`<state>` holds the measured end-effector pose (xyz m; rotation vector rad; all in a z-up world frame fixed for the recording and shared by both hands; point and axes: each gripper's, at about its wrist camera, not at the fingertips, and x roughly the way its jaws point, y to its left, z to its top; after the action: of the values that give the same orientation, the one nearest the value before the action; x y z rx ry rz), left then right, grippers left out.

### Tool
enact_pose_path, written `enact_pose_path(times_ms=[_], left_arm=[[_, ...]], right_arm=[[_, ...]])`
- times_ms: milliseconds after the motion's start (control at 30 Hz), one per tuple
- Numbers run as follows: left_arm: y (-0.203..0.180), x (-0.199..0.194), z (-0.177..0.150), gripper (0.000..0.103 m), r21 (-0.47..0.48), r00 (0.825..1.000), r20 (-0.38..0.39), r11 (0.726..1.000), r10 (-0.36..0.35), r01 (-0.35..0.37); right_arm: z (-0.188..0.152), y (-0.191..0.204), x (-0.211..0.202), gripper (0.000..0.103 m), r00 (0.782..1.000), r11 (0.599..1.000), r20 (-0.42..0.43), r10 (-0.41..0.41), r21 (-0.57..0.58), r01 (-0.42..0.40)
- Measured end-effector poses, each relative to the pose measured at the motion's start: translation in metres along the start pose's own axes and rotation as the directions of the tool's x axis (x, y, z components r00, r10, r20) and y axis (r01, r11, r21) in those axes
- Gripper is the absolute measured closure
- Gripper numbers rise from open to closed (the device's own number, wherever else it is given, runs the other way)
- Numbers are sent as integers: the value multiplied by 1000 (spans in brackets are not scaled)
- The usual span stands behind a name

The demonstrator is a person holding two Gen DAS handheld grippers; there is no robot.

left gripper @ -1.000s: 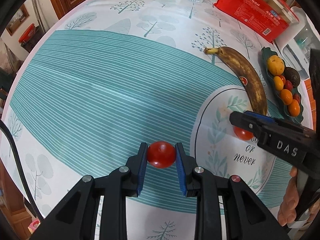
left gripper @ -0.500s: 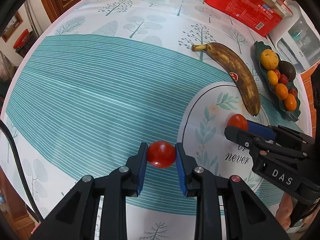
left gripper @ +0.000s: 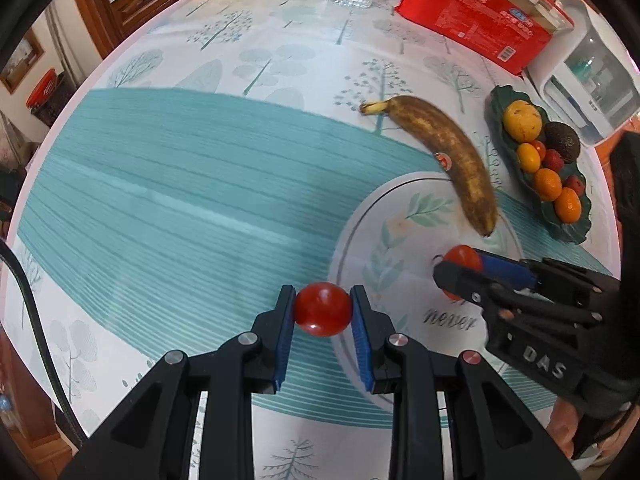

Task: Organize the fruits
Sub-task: 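Grasp a cherry tomato with the left tool while the right tool grasps another, then carry both cherry tomatoes onto the green plate and open both tools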

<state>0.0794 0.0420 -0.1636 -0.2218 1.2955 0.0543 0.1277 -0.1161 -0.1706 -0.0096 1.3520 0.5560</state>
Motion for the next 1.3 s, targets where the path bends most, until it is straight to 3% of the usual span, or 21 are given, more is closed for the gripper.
enact_pose_path(times_ms=[133, 333, 567, 733, 833, 1000, 1167, 1300], left_arm=[[-29, -15, 17, 77, 59, 1000, 29, 998, -5, 4], [-98, -50, 59, 77, 186, 993, 109, 982, -45, 24], [-182, -85, 121, 77, 286, 978, 177, 957, -108, 54], [-229, -90, 162, 77, 330, 972, 205, 943, -113, 40], [-254, -77, 182, 77, 350, 975, 201, 936, -94, 19], [-279, -28, 200, 77, 350, 991, 112, 936, -75, 31], [-297, 20, 194, 77, 373, 998, 36, 927, -54, 37], [-308, 51, 189, 77, 399, 1000, -10, 917, -26, 28]], right_arm=[[1, -19, -39, 70, 998, 1000, 62, -11, 20, 9], [14, -64, -116, 70, 979, 995, 181, -89, 66, 78], [48, -122, -196, 70, 936, 980, 306, -176, 146, 137], [71, -158, -228, 70, 905, 967, 363, -223, 201, 158], [81, -176, -225, 70, 906, 960, 346, -242, 220, 172], [82, -204, -180, 70, 935, 954, 260, -243, 237, 182], [67, -230, -133, 70, 959, 947, 157, -234, 260, 189], [55, -240, -111, 70, 966, 944, 110, -235, 263, 199]])
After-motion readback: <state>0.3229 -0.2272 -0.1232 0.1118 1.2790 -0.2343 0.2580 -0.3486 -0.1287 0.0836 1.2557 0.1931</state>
